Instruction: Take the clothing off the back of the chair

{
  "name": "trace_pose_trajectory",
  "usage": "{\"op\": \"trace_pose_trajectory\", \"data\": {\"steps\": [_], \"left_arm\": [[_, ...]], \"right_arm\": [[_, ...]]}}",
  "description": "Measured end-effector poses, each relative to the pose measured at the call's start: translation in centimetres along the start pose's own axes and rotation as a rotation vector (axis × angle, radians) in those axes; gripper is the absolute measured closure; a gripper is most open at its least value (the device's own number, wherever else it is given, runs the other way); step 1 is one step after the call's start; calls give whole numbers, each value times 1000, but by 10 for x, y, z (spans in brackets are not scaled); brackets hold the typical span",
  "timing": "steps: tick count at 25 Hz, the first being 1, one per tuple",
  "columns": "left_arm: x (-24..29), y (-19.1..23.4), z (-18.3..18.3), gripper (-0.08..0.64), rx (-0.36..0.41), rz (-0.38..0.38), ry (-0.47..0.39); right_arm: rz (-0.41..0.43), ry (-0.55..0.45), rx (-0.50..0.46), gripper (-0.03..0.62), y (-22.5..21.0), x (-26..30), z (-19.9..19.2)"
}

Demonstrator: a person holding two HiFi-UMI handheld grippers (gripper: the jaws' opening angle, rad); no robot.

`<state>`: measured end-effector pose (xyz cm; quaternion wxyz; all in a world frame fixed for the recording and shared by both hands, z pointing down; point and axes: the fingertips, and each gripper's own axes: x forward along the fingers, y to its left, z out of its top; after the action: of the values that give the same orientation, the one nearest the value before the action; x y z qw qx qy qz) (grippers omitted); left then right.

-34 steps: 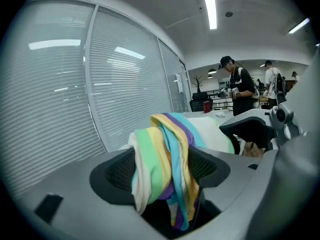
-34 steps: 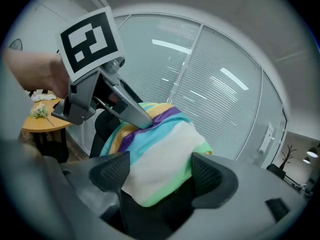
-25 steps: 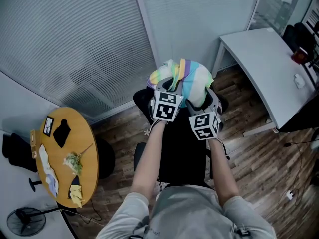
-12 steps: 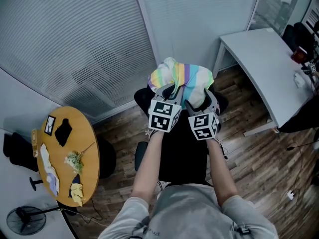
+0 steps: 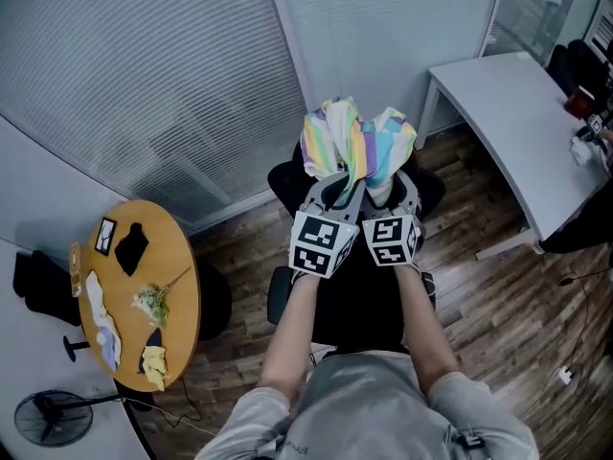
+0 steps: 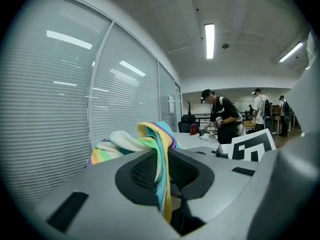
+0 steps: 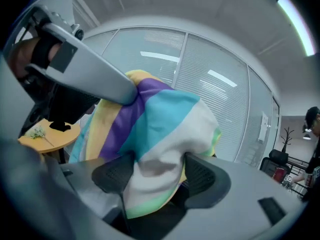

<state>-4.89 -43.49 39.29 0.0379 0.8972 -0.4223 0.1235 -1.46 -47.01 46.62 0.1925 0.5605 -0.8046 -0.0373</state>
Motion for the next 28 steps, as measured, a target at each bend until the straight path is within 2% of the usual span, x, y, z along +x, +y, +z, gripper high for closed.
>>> {"op": "trace_pose_trajectory", "data": {"steps": [1, 5, 7, 15, 28], "left_arm": [[-4, -4, 3, 494, 5, -5, -5], [-18, -13, 11, 494, 17, -11, -30], [-26, -14, 14, 494, 22, -7, -38], [-56, -24, 16, 493, 33, 2, -55], [-111, -77, -1, 494, 23, -67, -72]], "right_arm": [[-3, -16, 10, 278, 0, -3, 4], [-2, -83, 43, 479, 6, -17, 17], [3, -113, 61, 532, 11, -25, 20], [16, -142, 106, 548, 33, -63, 21], [-61, -137, 178, 548, 55, -151, -1]]}}
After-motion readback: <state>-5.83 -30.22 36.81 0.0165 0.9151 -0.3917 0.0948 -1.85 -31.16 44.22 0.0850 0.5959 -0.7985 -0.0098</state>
